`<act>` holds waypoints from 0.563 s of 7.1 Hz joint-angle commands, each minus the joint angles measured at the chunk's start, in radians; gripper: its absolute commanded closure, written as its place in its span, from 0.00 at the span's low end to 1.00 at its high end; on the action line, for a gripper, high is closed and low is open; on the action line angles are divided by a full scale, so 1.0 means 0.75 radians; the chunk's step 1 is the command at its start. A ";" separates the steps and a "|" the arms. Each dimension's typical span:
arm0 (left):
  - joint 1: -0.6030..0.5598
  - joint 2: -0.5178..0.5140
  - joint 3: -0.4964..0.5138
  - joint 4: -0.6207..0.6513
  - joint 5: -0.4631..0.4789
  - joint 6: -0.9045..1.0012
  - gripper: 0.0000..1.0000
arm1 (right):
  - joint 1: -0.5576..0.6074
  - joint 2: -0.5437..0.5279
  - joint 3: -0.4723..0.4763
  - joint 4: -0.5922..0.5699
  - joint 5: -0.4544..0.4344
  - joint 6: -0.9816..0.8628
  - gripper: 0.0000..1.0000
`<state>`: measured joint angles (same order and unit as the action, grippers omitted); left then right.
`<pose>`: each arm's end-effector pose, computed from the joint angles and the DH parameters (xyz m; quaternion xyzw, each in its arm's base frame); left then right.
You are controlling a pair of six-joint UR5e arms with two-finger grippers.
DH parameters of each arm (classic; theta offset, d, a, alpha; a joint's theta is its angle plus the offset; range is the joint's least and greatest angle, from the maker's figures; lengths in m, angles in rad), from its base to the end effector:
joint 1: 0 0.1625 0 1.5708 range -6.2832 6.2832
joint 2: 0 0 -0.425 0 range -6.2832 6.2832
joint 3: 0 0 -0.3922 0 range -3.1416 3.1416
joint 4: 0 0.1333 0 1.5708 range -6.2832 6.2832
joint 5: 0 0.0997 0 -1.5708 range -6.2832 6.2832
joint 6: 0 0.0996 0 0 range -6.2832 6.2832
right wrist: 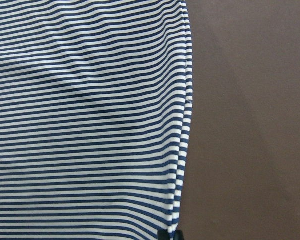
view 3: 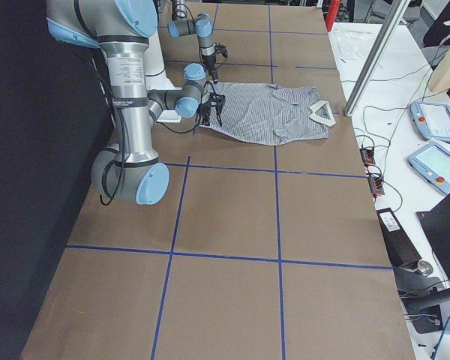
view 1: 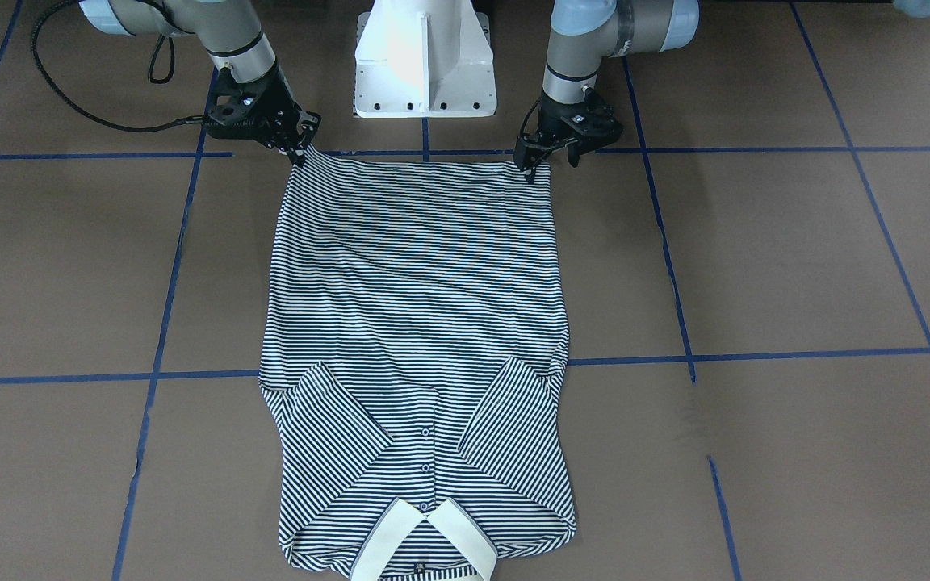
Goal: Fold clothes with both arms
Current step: 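Move both grippers down to the shirt hem corners nearest the robot, then grasp the hem corners with both grippers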
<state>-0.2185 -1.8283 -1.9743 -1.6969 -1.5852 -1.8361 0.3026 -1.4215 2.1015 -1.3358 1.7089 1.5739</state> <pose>0.5169 -0.2498 0.3324 -0.0156 0.3832 -0.2185 0.8973 -0.4485 -0.2653 0.3173 0.0045 -0.4450 0.1062 0.8892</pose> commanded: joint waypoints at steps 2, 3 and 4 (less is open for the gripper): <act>0.019 -0.013 0.004 0.015 0.001 -0.002 0.09 | 0.004 0.001 0.000 0.000 0.000 0.000 1.00; 0.042 -0.015 0.012 0.015 0.001 -0.004 0.15 | 0.006 -0.001 0.000 0.000 0.002 0.000 1.00; 0.050 -0.015 0.014 0.015 0.001 -0.004 0.28 | 0.008 -0.003 0.000 0.000 0.004 0.000 1.00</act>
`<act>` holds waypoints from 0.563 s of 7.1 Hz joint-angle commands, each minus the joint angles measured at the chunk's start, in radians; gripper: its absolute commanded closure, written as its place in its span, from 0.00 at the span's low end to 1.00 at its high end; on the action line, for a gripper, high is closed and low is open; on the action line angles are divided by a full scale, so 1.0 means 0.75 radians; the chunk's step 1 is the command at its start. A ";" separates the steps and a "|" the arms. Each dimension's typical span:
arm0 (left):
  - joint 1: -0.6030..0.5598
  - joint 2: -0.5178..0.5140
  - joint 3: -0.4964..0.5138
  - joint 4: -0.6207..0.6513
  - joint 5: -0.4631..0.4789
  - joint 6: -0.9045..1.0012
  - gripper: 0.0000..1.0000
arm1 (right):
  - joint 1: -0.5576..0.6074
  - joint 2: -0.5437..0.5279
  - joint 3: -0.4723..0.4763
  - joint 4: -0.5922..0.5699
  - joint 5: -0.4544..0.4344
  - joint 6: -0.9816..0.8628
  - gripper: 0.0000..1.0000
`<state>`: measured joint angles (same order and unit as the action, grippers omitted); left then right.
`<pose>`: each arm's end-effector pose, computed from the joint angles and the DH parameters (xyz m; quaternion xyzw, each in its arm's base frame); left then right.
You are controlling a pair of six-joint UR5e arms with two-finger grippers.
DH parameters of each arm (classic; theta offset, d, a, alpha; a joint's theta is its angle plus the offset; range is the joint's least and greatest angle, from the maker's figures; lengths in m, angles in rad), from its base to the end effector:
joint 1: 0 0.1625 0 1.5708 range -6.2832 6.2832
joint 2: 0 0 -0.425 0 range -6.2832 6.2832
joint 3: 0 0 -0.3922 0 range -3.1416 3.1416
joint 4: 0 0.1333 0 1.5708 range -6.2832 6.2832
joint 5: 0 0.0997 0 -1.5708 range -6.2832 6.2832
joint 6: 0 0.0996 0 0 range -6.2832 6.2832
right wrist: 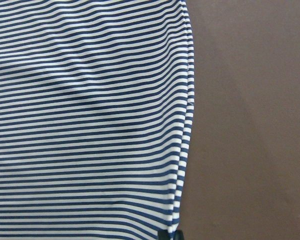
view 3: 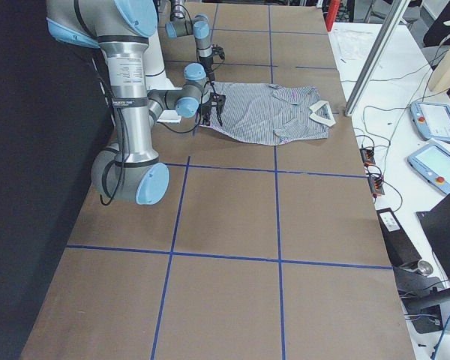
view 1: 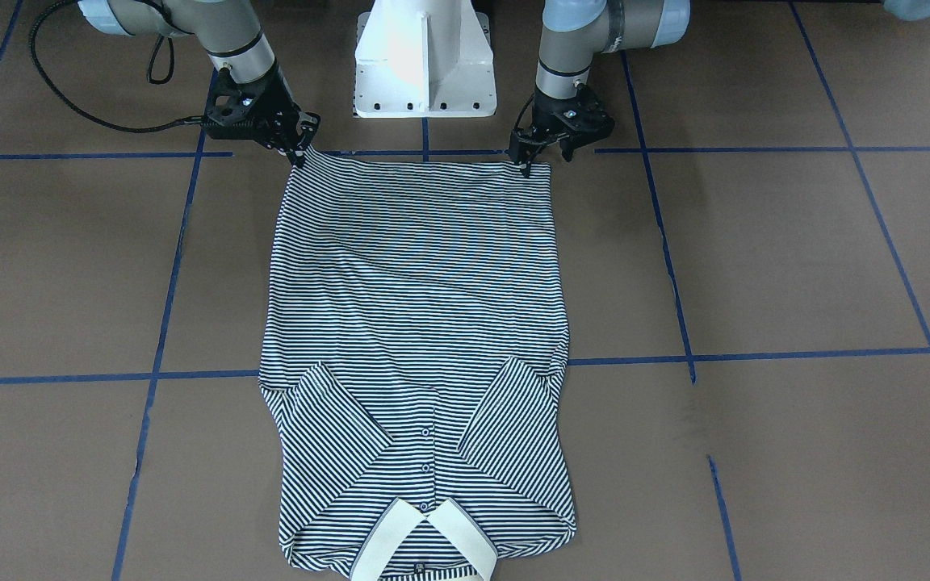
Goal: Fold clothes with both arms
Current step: 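Grasp the hem corners with both grippers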
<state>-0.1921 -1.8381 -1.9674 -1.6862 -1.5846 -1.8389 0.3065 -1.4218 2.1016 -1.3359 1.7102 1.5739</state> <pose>0.5265 -0.2368 0.3315 -0.0208 0.3793 -0.2084 0.9012 -0.4474 -0.2669 0.3174 0.0048 -0.4449 0.1076 0.8891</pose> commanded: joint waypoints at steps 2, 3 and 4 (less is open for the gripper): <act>0.015 -0.010 -0.001 0.007 0.000 0.002 0.67 | 0.002 -0.002 0.000 0.000 0.004 0.000 1.00; 0.015 -0.014 -0.013 0.033 0.000 0.002 0.78 | 0.002 -0.002 0.000 0.000 0.004 0.000 1.00; 0.015 -0.032 -0.029 0.080 -0.002 0.004 0.78 | 0.002 -0.004 0.000 0.000 0.004 0.000 1.00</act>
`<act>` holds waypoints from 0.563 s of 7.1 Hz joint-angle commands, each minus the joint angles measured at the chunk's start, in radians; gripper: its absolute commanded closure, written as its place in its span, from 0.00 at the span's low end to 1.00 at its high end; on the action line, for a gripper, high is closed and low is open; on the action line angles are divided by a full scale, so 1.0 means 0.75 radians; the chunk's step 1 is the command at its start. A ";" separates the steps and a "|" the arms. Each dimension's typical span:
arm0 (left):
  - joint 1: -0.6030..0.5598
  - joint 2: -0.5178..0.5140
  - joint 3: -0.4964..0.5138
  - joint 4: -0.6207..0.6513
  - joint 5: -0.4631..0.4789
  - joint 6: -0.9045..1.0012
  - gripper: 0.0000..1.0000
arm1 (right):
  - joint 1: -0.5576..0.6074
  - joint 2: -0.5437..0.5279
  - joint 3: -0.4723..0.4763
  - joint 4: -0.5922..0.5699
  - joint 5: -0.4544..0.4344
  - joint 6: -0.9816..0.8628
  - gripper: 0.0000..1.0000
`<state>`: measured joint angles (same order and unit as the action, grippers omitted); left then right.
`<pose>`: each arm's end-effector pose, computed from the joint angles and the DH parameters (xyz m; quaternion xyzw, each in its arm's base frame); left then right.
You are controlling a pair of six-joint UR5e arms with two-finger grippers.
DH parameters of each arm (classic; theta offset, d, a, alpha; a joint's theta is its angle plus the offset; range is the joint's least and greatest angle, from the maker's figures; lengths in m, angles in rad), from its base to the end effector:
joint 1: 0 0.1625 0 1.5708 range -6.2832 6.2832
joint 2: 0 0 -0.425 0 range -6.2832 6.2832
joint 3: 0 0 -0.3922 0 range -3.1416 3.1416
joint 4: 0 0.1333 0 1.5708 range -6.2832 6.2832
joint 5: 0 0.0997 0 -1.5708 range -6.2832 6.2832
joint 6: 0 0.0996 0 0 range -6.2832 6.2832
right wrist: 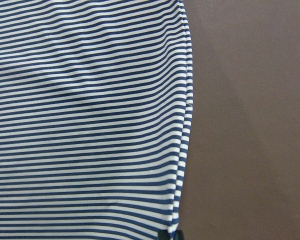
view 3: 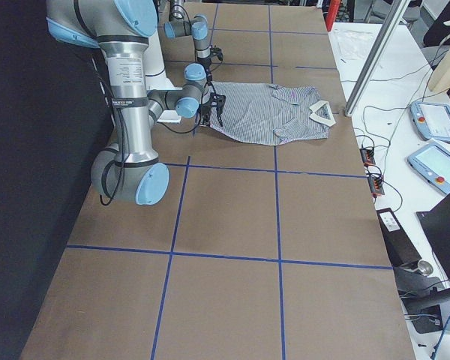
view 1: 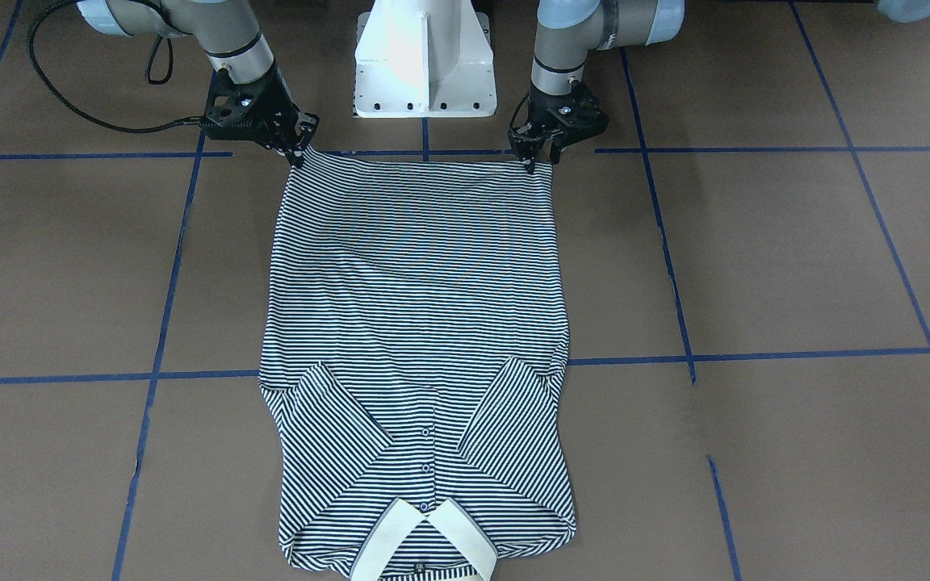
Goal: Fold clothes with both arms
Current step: 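Grasp the hem corners with both grippers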
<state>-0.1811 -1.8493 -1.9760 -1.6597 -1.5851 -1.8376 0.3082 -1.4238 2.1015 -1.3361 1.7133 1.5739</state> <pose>0.5289 -0.2309 0.3251 -0.0228 0.3761 -0.2031 0.9038 -0.4467 -0.2673 0.3185 0.0036 -0.4440 0.1078 0.8895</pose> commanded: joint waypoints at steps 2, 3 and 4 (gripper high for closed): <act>-0.002 -0.023 -0.030 0.061 -0.001 0.004 0.90 | 0.000 -0.002 0.000 0.000 0.002 0.002 1.00; -0.004 -0.034 -0.032 0.061 -0.001 0.004 1.00 | 0.000 -0.002 0.000 0.000 0.002 0.000 1.00; -0.012 -0.032 -0.065 0.063 -0.003 0.006 1.00 | 0.000 -0.002 0.008 0.002 0.004 0.000 1.00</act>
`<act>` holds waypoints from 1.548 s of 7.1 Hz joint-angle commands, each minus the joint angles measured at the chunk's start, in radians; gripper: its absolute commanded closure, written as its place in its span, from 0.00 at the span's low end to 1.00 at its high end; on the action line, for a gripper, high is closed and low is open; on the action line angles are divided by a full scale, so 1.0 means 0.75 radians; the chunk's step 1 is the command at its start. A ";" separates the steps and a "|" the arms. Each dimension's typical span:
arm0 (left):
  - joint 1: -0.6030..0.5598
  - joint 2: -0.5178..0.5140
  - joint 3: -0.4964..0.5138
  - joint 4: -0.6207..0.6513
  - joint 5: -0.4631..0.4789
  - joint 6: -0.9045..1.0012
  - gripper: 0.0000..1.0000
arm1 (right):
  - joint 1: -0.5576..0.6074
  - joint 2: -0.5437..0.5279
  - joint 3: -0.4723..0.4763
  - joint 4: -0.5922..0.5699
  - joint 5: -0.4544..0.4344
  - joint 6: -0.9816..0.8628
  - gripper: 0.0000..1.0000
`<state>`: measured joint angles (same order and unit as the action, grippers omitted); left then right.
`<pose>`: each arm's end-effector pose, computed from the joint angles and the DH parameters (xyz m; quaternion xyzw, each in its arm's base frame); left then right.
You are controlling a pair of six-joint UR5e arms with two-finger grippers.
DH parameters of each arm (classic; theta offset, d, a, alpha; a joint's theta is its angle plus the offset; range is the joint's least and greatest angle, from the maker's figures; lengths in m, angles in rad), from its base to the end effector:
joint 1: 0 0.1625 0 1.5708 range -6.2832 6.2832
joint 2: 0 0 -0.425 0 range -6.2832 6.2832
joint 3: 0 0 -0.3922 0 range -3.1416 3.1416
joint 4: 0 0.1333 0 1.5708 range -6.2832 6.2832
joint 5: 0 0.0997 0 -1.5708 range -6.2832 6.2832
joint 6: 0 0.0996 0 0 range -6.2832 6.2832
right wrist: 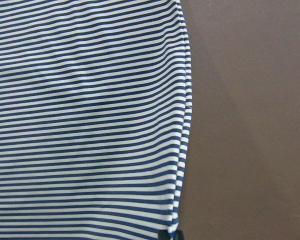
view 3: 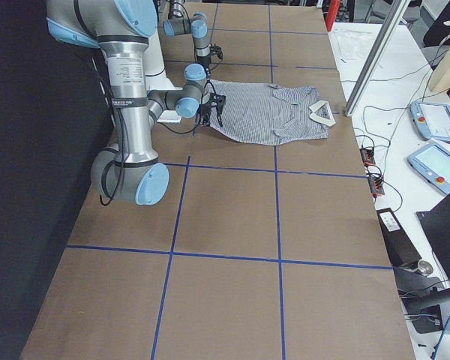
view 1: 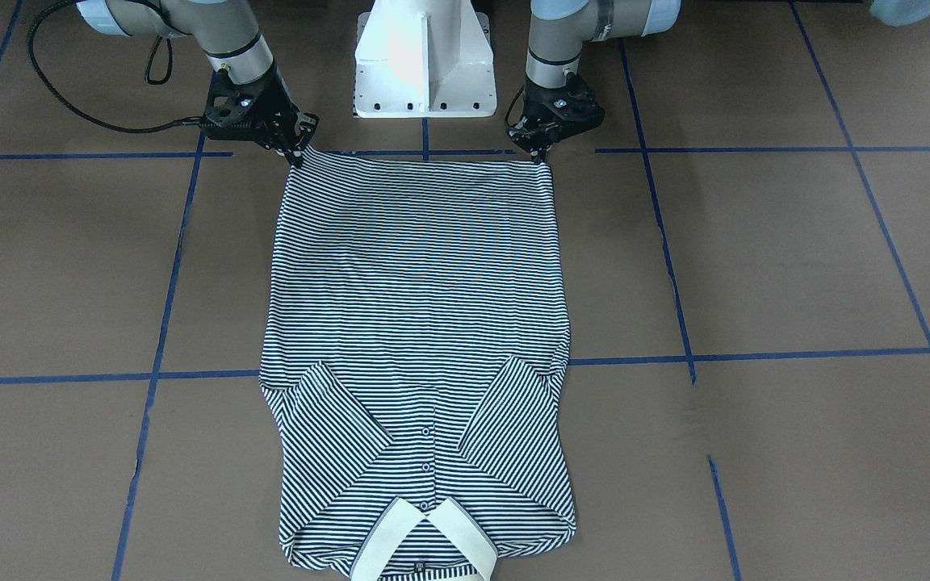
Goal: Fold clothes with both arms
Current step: 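Grasp the hem corners with both grippers, then lift the hem with both grippers and fold it toward the collar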
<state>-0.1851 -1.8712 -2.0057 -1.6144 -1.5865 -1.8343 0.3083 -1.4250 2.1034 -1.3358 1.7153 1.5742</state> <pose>0.5238 -0.2321 0.3062 -0.0221 0.3791 -0.2029 0.9026 -0.4461 -0.2669 0.3182 0.0028 -0.4446 0.1075 0.8893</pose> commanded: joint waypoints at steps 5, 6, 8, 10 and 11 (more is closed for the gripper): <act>0.095 0.014 -0.277 0.182 0.000 -0.076 1.00 | -0.006 -0.100 0.197 0.008 0.238 -0.001 1.00; 0.176 0.014 -0.356 0.274 0.005 -0.143 1.00 | -0.036 -0.155 0.261 0.008 0.296 -0.001 1.00; 0.263 0.014 -0.443 0.355 0.005 -0.219 1.00 | -0.055 -0.172 0.319 0.010 0.343 0.002 1.00; 0.090 0.014 -0.424 0.357 0.005 -0.187 1.00 | 0.087 -0.109 0.241 0.016 0.308 -0.102 1.00; -0.002 0.008 -0.420 0.357 0.003 -0.097 1.00 | 0.199 -0.042 0.160 0.020 0.335 -0.161 1.00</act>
<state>-0.1053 -1.8616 -2.3253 -1.3481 -1.5834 -1.9627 0.3679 -1.5080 2.2828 -1.3236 1.9539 1.5097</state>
